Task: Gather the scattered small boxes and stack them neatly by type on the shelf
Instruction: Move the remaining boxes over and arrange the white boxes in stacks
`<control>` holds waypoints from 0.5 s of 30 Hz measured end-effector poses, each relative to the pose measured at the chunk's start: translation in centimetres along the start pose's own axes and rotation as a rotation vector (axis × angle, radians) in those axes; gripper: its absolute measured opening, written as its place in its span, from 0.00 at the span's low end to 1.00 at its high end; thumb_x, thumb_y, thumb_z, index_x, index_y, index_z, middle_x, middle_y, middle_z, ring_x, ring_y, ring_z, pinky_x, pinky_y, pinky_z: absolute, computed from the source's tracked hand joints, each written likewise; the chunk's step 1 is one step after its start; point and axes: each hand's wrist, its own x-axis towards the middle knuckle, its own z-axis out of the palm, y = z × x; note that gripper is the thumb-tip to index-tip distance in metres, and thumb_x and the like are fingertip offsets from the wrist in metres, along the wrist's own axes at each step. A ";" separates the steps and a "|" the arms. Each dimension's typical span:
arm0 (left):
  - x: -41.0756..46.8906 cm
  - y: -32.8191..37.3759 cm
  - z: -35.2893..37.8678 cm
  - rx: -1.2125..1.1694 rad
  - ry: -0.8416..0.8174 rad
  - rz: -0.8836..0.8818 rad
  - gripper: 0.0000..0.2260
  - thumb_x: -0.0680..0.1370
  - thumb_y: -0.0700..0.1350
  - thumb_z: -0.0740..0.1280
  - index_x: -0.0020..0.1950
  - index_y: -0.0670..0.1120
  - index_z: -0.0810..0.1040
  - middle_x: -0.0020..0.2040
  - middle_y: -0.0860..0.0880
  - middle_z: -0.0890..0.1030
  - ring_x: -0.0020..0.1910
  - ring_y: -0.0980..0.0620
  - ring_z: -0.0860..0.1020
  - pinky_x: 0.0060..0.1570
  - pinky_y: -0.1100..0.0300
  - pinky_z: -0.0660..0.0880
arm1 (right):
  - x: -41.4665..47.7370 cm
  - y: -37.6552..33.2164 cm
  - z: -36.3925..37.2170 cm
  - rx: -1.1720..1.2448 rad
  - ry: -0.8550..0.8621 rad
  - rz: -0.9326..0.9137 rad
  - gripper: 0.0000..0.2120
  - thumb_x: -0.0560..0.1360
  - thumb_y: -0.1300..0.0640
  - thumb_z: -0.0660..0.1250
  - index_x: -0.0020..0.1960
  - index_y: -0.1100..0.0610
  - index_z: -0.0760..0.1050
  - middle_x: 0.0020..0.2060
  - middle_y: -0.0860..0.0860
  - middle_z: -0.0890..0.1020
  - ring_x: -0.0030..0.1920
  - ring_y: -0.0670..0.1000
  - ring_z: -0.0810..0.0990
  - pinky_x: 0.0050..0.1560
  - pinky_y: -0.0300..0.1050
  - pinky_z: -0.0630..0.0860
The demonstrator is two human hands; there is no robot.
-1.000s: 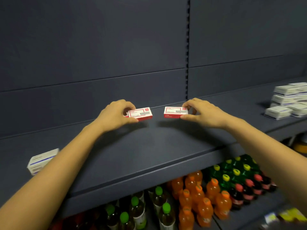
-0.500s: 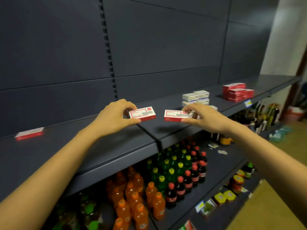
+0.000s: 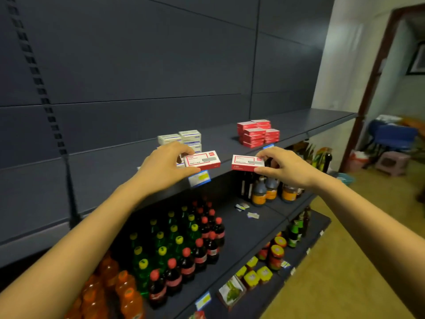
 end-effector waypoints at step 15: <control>15.7 5.8 11.9 -0.016 -0.008 -0.028 0.19 0.71 0.54 0.70 0.59 0.48 0.76 0.57 0.50 0.79 0.50 0.54 0.74 0.51 0.53 0.75 | 6.7 16.7 -3.8 0.024 0.041 0.022 0.19 0.75 0.47 0.64 0.64 0.52 0.71 0.59 0.51 0.75 0.52 0.51 0.75 0.53 0.49 0.74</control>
